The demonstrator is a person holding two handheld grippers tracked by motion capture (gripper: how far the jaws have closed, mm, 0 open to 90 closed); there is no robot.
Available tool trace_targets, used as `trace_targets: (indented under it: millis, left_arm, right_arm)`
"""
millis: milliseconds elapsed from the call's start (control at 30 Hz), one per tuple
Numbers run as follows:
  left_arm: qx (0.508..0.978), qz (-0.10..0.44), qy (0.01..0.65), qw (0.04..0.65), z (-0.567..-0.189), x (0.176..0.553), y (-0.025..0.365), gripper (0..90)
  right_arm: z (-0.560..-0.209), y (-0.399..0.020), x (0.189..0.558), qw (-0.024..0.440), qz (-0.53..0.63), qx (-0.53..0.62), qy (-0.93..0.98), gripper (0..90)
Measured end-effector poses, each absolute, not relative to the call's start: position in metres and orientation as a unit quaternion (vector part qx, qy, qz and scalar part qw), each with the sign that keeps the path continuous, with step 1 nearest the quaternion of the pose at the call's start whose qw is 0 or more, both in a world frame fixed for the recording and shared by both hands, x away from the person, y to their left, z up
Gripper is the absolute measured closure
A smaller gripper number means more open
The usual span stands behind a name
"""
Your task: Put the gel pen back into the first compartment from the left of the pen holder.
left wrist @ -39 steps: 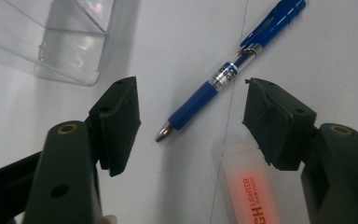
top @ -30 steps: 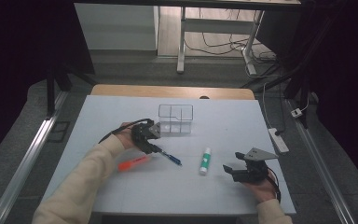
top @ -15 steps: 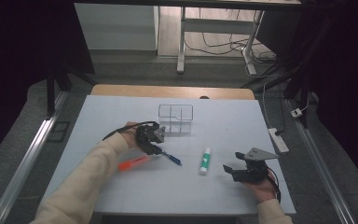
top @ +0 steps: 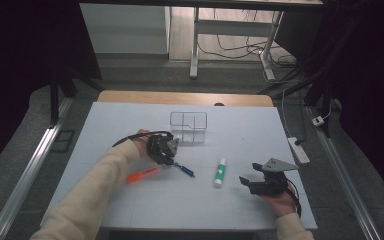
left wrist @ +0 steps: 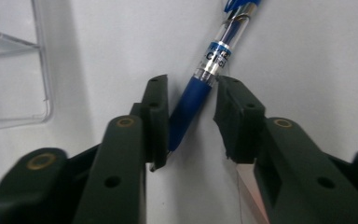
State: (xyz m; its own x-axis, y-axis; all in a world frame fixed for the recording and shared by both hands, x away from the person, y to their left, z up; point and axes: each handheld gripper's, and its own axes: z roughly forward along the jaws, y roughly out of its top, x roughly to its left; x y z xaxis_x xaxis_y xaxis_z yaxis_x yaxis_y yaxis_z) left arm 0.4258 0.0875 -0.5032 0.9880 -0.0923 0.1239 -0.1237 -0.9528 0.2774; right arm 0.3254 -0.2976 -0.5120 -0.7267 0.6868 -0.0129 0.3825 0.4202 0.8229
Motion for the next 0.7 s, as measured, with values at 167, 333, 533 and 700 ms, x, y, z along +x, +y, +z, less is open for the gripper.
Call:
trace_targets:
  millis: [167, 333, 533, 700]
  left_arm:
    - [0.986, 0.049, -0.078, 0.141, -0.503, 0.426, 0.087, 74.8]
    - [0.985, 0.050, -0.089, 0.140, -0.503, 0.426, 0.087, 79.4]
    - [0.985, 0.052, -0.080, 0.141, -0.501, 0.426, 0.087, 79.5]
    - [0.982, 0.055, -0.057, 0.172, -0.489, 0.425, 0.091, 79.5]
  right_arm:
    - [-0.512, -0.298, 0.325, 0.177, 0.430, 0.325, 0.824, 23.2]
    - [-0.512, -0.298, 0.325, 0.177, 0.430, 0.325, 0.824, 23.2]
    - [-0.511, -0.298, 0.325, 0.178, 0.429, 0.325, 0.824, 23.2]
    - [-0.510, -0.299, 0.325, 0.179, 0.431, 0.324, 0.823, 23.2]
